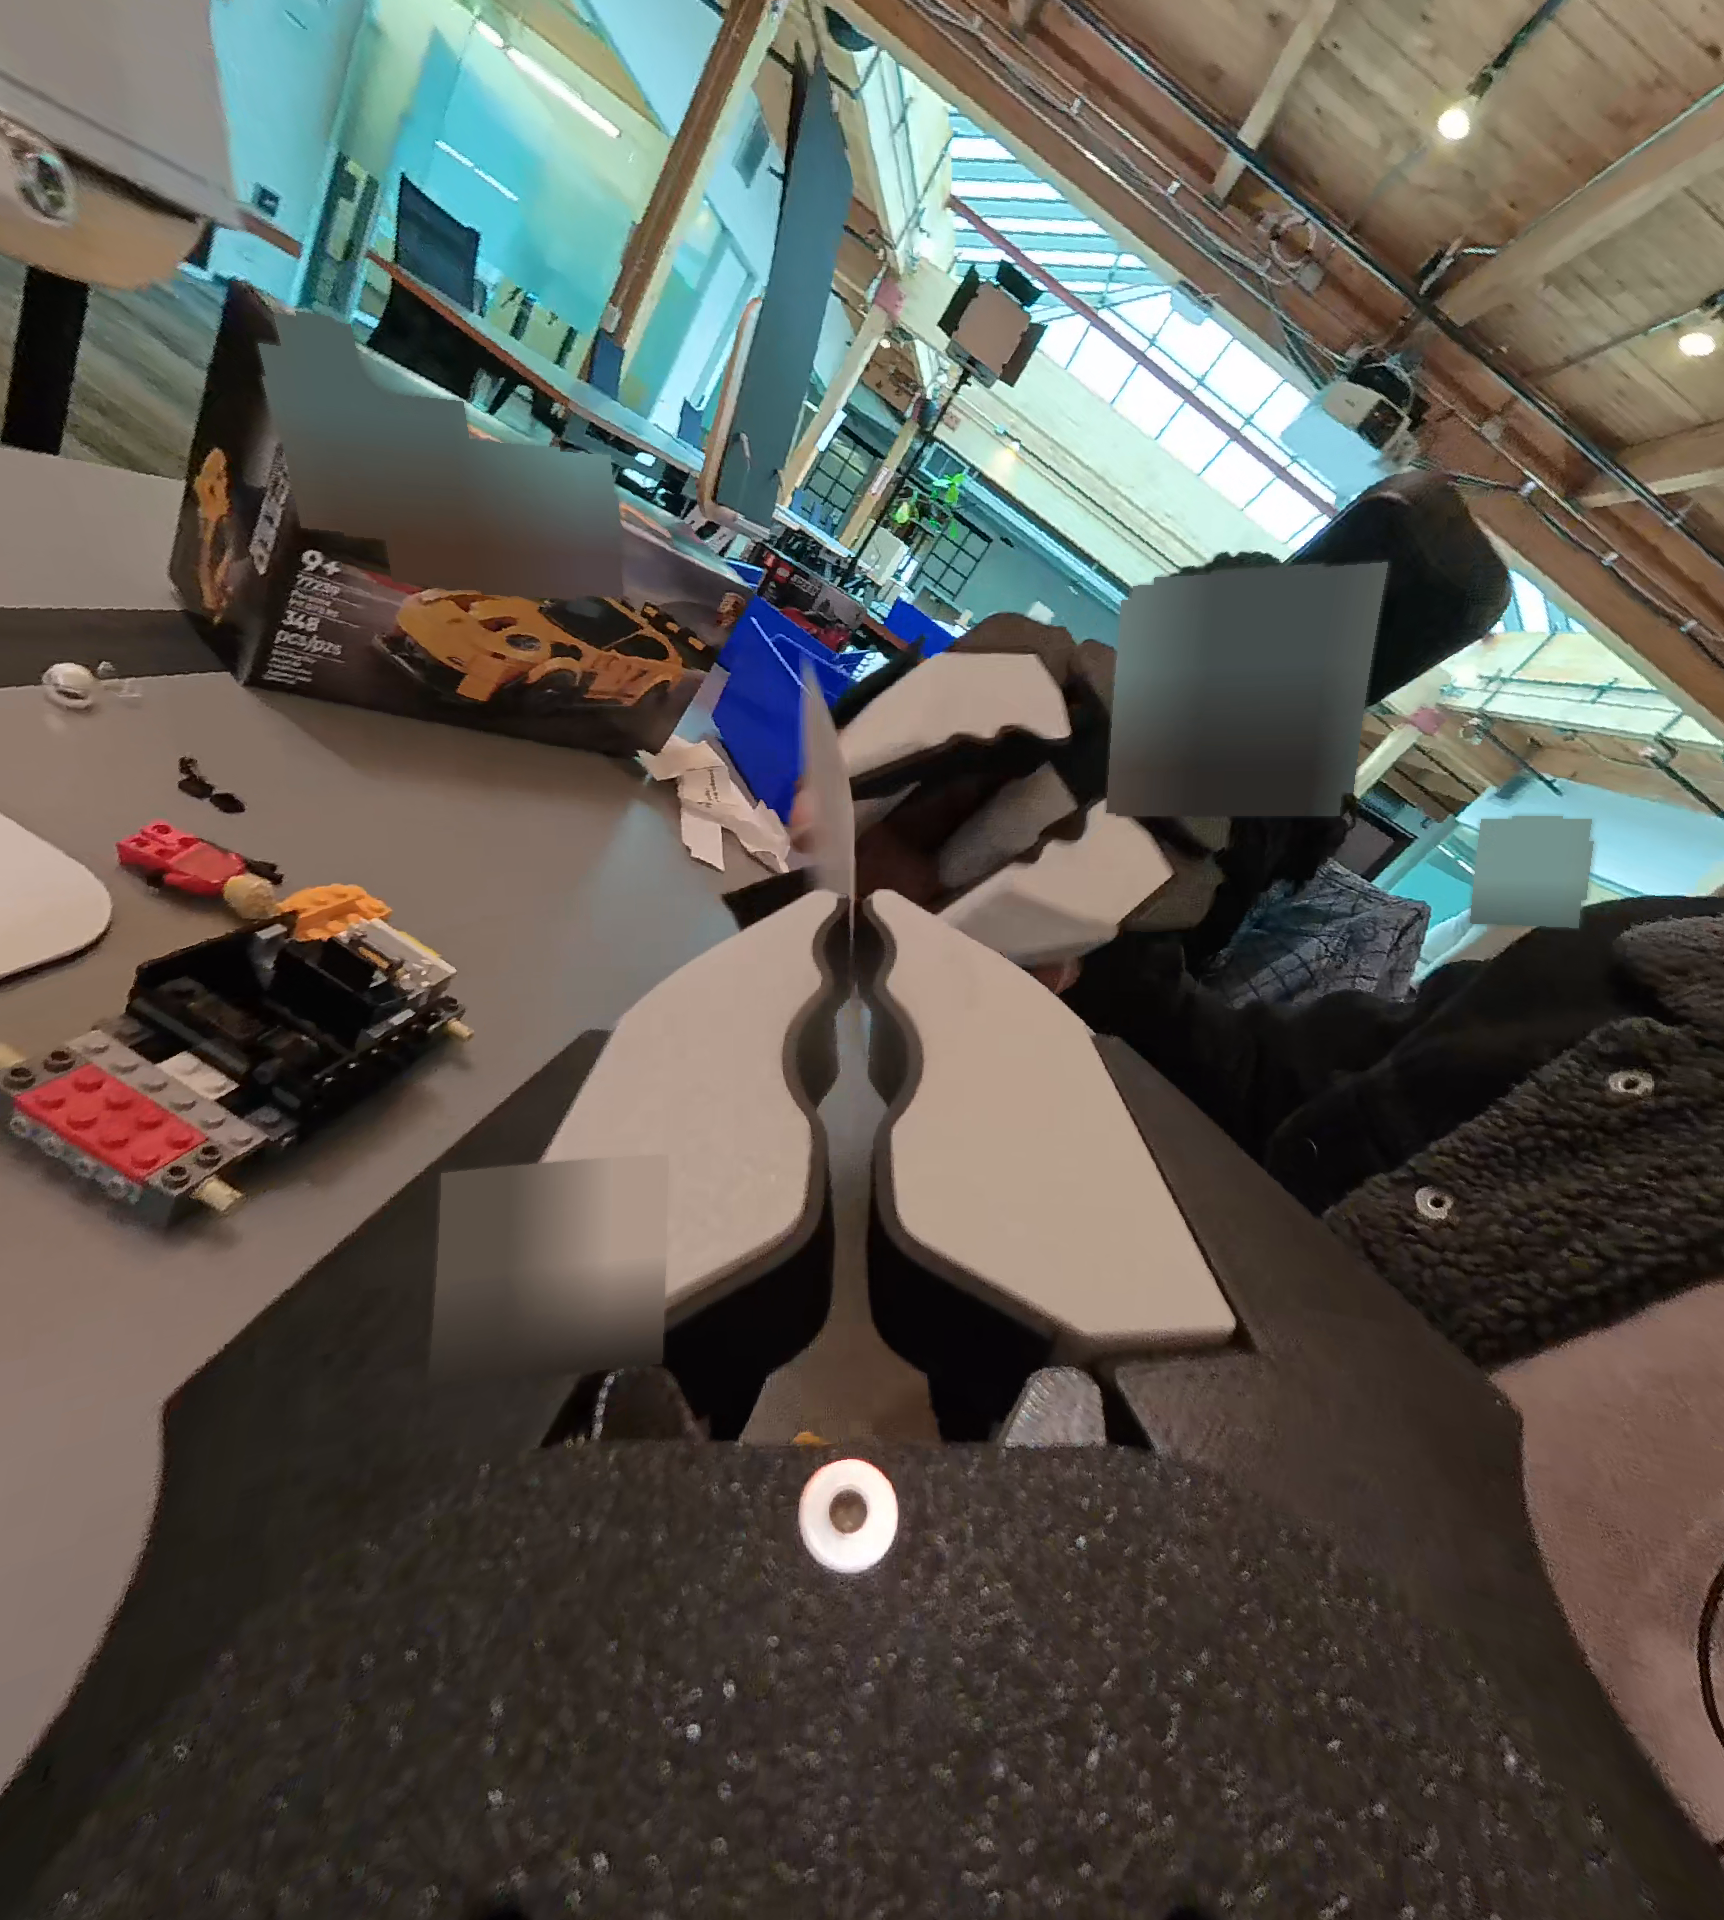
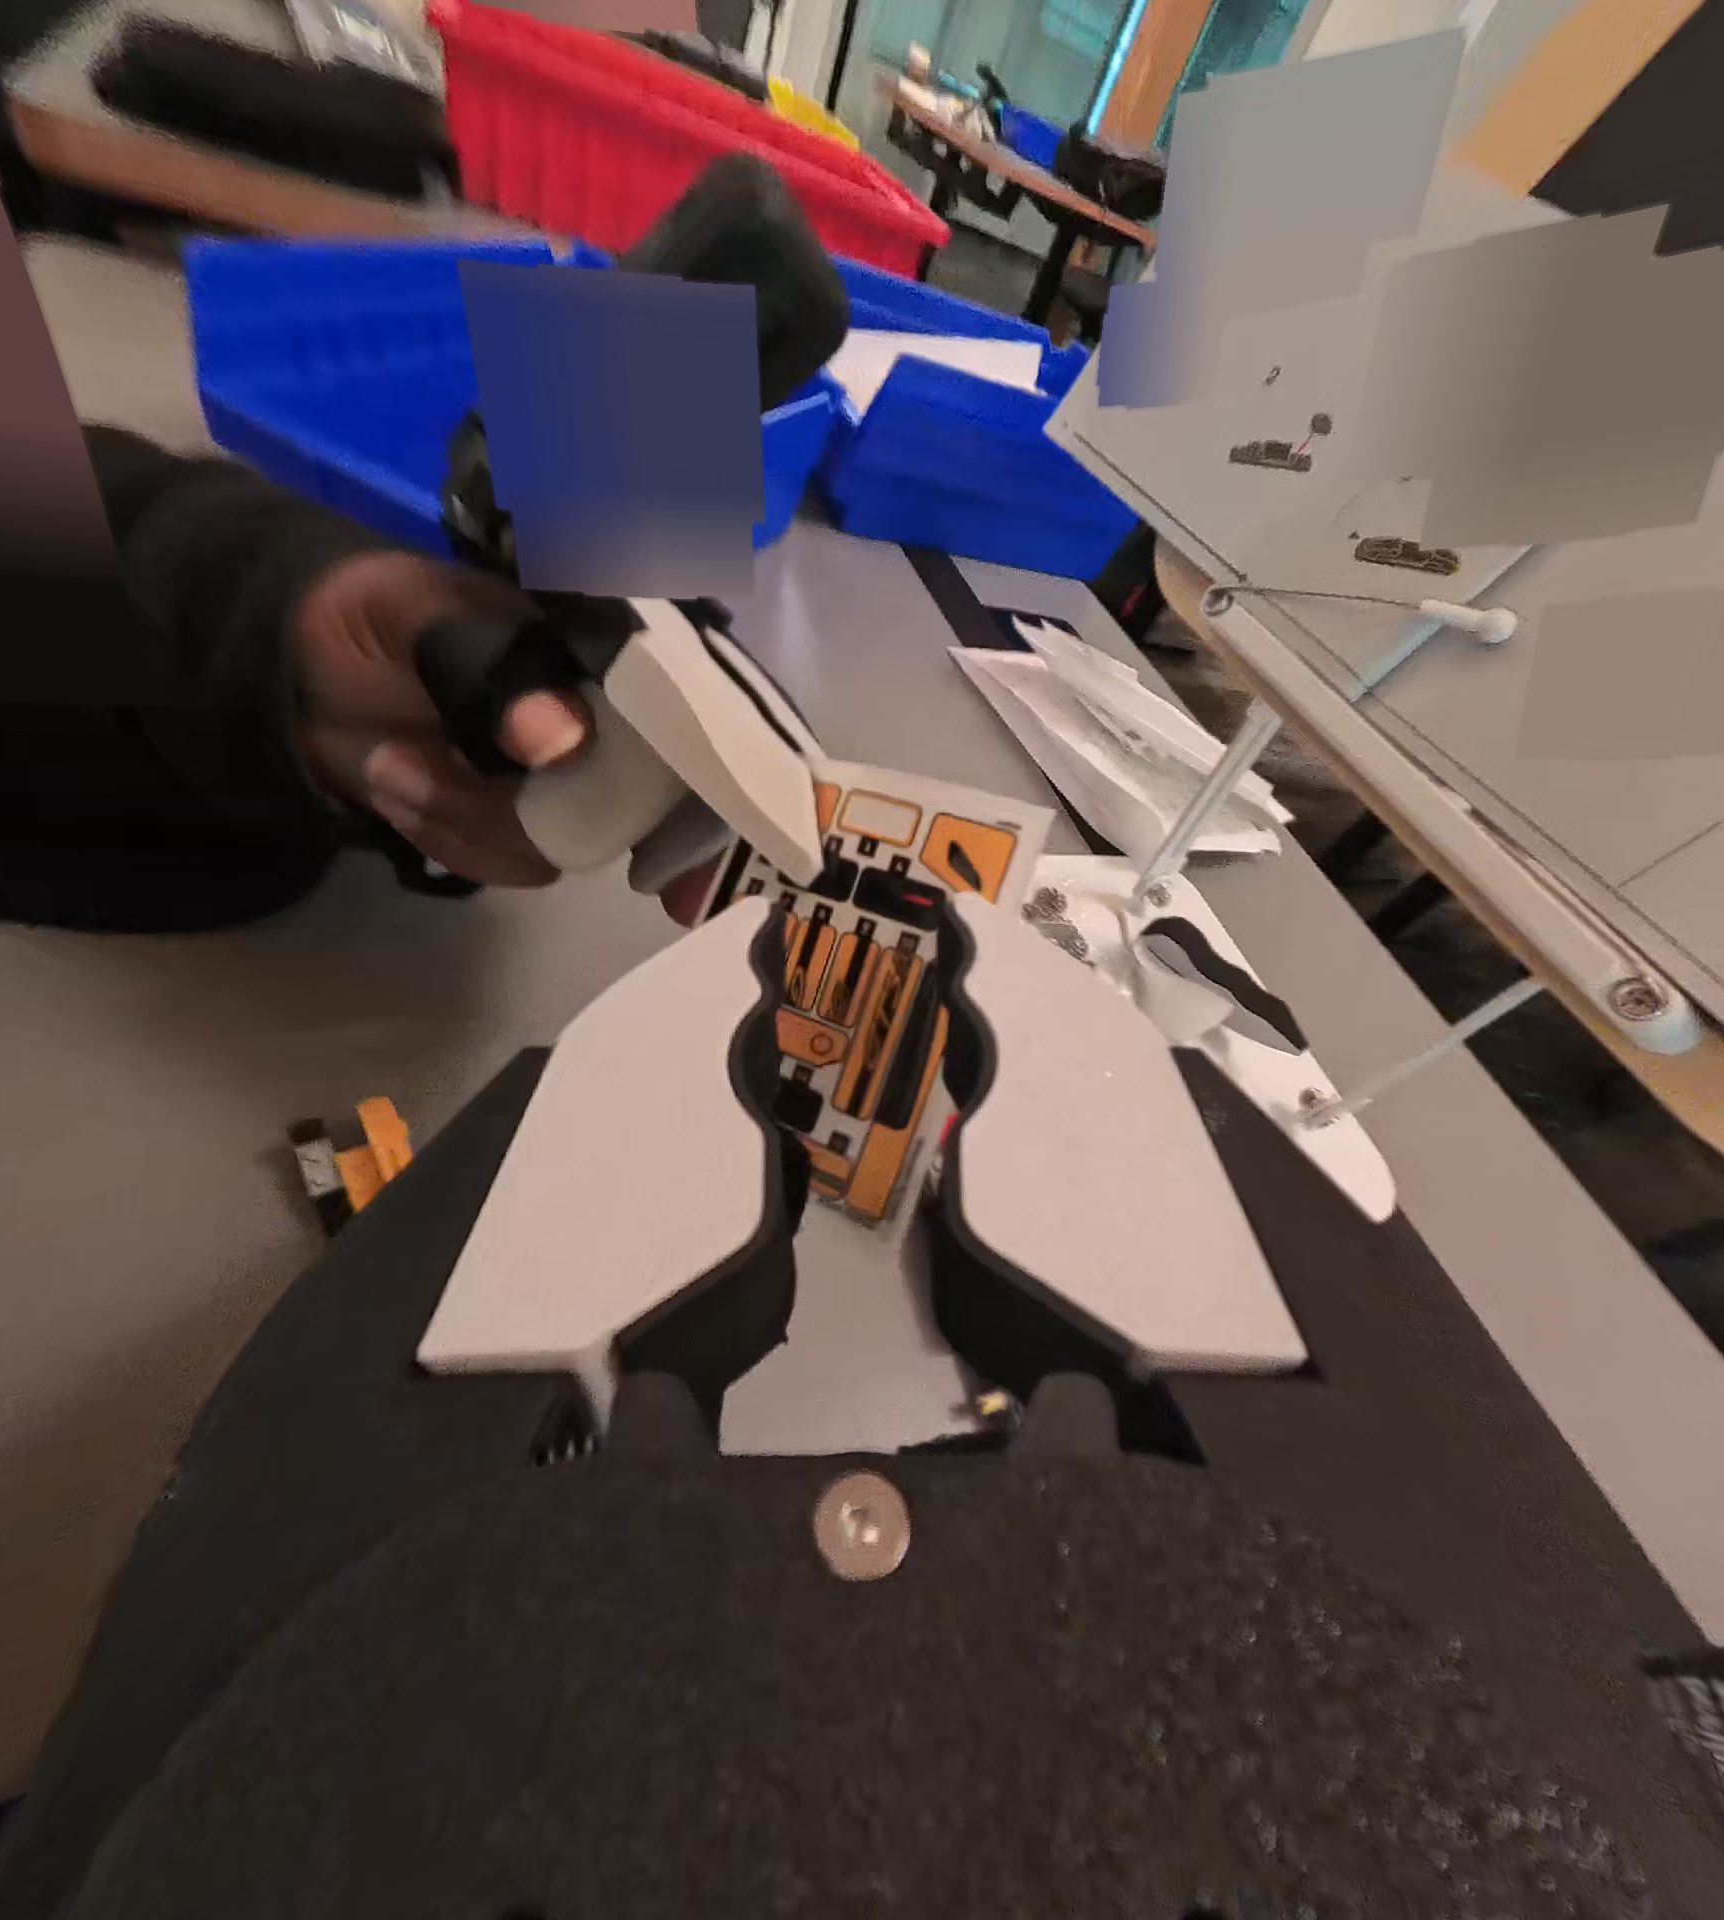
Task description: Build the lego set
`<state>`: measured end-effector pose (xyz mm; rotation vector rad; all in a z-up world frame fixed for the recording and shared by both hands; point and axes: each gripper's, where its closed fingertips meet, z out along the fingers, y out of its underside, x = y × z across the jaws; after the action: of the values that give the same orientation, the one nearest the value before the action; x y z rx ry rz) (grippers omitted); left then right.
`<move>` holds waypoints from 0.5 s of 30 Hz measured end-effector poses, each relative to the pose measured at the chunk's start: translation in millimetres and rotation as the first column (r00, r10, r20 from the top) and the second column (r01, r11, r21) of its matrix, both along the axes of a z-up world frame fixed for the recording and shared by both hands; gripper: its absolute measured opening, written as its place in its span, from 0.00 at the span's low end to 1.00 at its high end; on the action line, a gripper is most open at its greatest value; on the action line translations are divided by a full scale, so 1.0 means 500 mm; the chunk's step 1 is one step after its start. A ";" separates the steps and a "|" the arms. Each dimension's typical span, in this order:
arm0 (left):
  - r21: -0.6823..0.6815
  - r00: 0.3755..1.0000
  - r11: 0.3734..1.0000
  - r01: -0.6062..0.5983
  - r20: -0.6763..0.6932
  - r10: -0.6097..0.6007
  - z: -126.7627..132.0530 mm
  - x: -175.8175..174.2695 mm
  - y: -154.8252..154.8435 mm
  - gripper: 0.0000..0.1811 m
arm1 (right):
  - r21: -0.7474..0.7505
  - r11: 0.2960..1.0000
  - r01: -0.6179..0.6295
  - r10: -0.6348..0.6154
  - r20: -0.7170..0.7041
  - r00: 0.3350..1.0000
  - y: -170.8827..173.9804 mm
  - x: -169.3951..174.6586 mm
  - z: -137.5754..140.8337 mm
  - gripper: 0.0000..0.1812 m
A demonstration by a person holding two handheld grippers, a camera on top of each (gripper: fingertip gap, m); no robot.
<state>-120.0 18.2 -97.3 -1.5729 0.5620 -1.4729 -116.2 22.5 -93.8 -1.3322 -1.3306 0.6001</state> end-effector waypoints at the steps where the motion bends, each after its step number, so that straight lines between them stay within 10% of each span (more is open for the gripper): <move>1: 0.014 1.000 1.000 0.009 0.004 -0.010 0.004 0.002 -0.005 0.00 | 0.016 1.000 0.007 -0.007 0.014 1.000 0.001 -0.004 -0.007 0.17; 15: 0.217 0.986 0.962 0.163 -0.022 -0.162 0.026 0.023 -0.068 0.00 | -0.218 0.945 -0.246 0.221 -0.131 0.966 -0.058 -0.013 0.002 0.15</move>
<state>-108.3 -15.9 -84.2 -1.3848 0.8435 -1.4735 -122.9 -6.6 -92.8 -1.3170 -1.3734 1.0027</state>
